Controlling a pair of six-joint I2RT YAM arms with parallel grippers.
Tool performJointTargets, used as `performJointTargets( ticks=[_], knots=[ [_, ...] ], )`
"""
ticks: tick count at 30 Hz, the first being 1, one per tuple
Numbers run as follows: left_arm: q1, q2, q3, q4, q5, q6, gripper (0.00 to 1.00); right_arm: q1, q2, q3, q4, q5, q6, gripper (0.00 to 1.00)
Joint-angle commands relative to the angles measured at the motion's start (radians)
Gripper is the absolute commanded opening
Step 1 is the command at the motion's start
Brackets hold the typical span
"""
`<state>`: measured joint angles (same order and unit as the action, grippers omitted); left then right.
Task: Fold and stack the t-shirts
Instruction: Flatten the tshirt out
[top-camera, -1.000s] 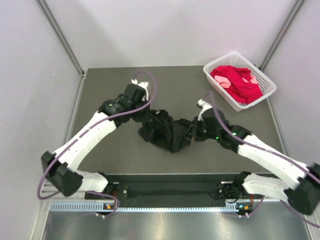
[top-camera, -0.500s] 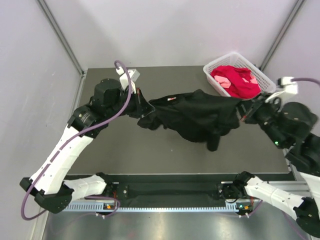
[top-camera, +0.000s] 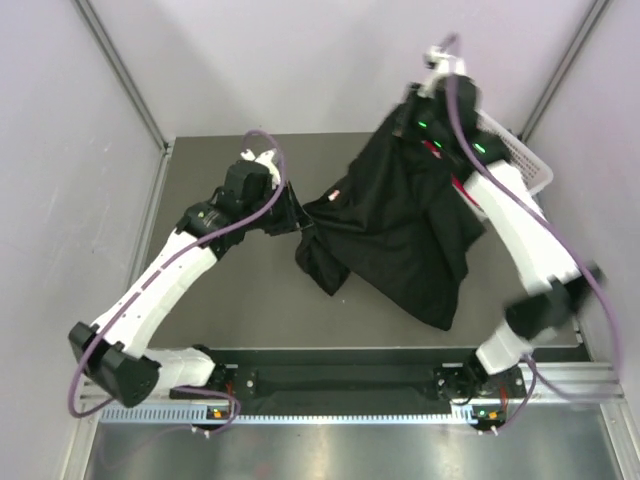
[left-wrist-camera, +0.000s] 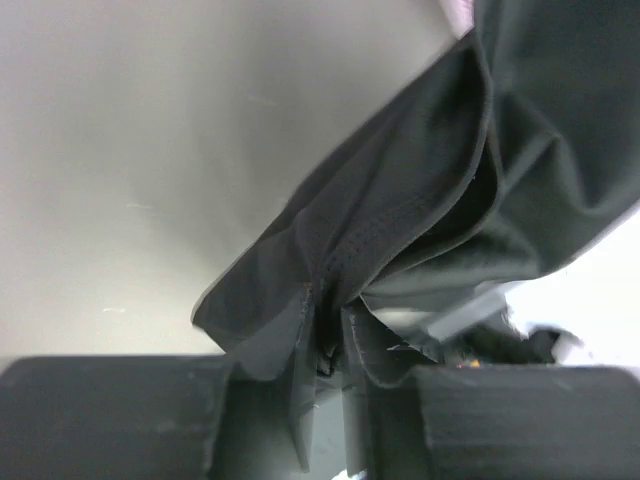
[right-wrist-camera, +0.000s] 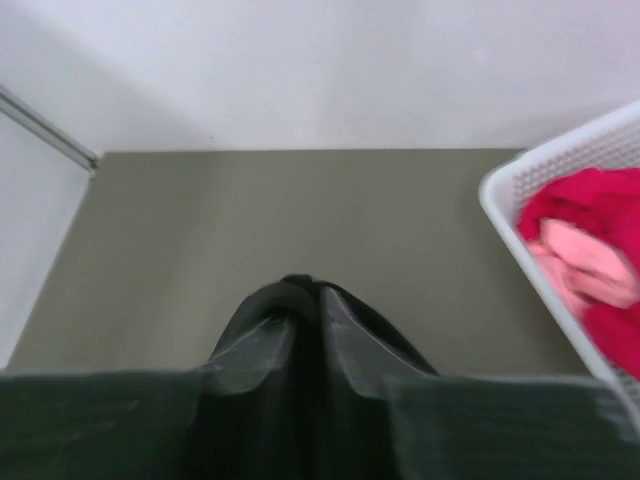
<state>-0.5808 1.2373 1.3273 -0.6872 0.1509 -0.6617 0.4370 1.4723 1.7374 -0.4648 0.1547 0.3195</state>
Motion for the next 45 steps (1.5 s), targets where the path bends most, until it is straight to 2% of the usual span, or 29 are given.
performJointTargets(
  ticks=[1, 2, 3, 4, 5, 7, 8, 10, 11, 15, 18, 19, 20, 23, 25, 27, 30, 31, 35, 37, 39, 40, 41, 45],
  knots=[
    [0.167, 0.086, -0.025, -0.060, -0.142, -0.053, 0.49, -0.040, 0.377, 0.270, -0.080, -0.285, 0.017, 0.34],
    [0.206, 0.120, -0.028, -0.078, -0.133, -0.052, 0.60, -0.040, 0.454, 0.380, -0.160, -0.296, 0.001, 0.40],
    [0.237, 0.192, -0.001, -0.107, -0.096, -0.032, 0.64, -0.038, 0.520, 0.565, -0.251, -0.296, -0.011, 0.44],
    [0.260, 0.227, 0.024, -0.173, -0.087, -0.015, 0.70, -0.037, 0.595, 0.620, -0.356, -0.287, -0.019, 0.46],
    [0.266, 0.253, 0.044, -0.193, -0.099, 0.006, 0.73, -0.038, 0.600, 0.610, -0.383, -0.265, -0.045, 0.49],
    [0.265, 0.274, 0.044, -0.210, -0.096, 0.050, 0.78, -0.040, 0.515, 0.495, -0.368, -0.251, -0.088, 0.51],
    [0.265, 0.272, 0.036, -0.215, -0.096, 0.056, 0.78, -0.038, 0.466, 0.337, -0.347, -0.221, -0.100, 0.52],
    [0.263, 0.243, -0.009, -0.212, -0.088, 0.060, 0.78, -0.043, 0.308, 0.176, -0.307, -0.210, -0.115, 0.54],
    [0.263, 0.229, -0.031, -0.203, -0.076, 0.057, 0.76, -0.043, 0.259, 0.039, -0.293, -0.205, -0.120, 0.55],
    [0.234, 0.154, -0.166, -0.160, 0.021, 0.024, 0.65, -0.041, 0.016, -0.267, -0.298, -0.227, -0.074, 0.55],
    [0.132, 0.149, -0.220, -0.115, 0.067, -0.004, 0.60, -0.040, -0.145, -0.530, -0.249, -0.280, 0.009, 0.54],
    [0.068, 0.162, -0.223, -0.114, 0.067, -0.015, 0.59, -0.040, -0.185, -0.591, -0.233, -0.284, 0.057, 0.51],
    [0.037, 0.189, -0.224, -0.118, 0.052, -0.027, 0.59, -0.040, -0.223, -0.702, -0.224, -0.293, 0.079, 0.50],
    [-0.059, 0.243, -0.255, -0.083, 0.023, -0.075, 0.59, -0.038, -0.357, -0.881, -0.193, -0.305, 0.159, 0.46],
    [-0.086, 0.277, -0.287, -0.034, 0.018, -0.099, 0.59, -0.038, -0.462, -0.971, -0.192, -0.303, 0.219, 0.42],
    [-0.091, 0.303, -0.287, -0.008, 0.021, -0.101, 0.59, -0.040, -0.498, -1.016, -0.190, -0.297, 0.256, 0.41],
    [-0.094, 0.372, -0.269, 0.032, 0.004, -0.090, 0.65, -0.040, -0.535, -1.073, -0.201, -0.248, 0.296, 0.40],
    [-0.093, 0.393, -0.263, 0.035, 0.000, -0.084, 0.69, -0.040, -0.535, -1.079, -0.209, -0.232, 0.305, 0.42],
    [-0.093, 0.502, -0.218, 0.017, -0.011, -0.076, 0.70, -0.041, -0.488, -1.113, -0.233, -0.188, 0.322, 0.50],
    [-0.093, 0.510, -0.224, 0.026, -0.037, -0.075, 0.67, -0.041, -0.451, -1.121, -0.232, -0.190, 0.332, 0.51],
    [-0.091, 0.514, -0.231, 0.025, -0.050, -0.070, 0.59, -0.041, -0.429, -1.133, -0.224, -0.192, 0.343, 0.51],
    [-0.090, 0.514, -0.229, 0.014, -0.056, -0.065, 0.54, -0.041, -0.425, -1.136, -0.230, -0.179, 0.348, 0.51],
    [-0.091, 0.511, -0.229, 0.008, -0.057, -0.064, 0.38, -0.040, -0.422, -1.139, -0.241, -0.175, 0.349, 0.51],
    [-0.090, 0.473, -0.247, -0.009, -0.071, -0.058, 0.23, -0.043, -0.431, -1.154, -0.285, -0.161, 0.357, 0.49]
  ],
)
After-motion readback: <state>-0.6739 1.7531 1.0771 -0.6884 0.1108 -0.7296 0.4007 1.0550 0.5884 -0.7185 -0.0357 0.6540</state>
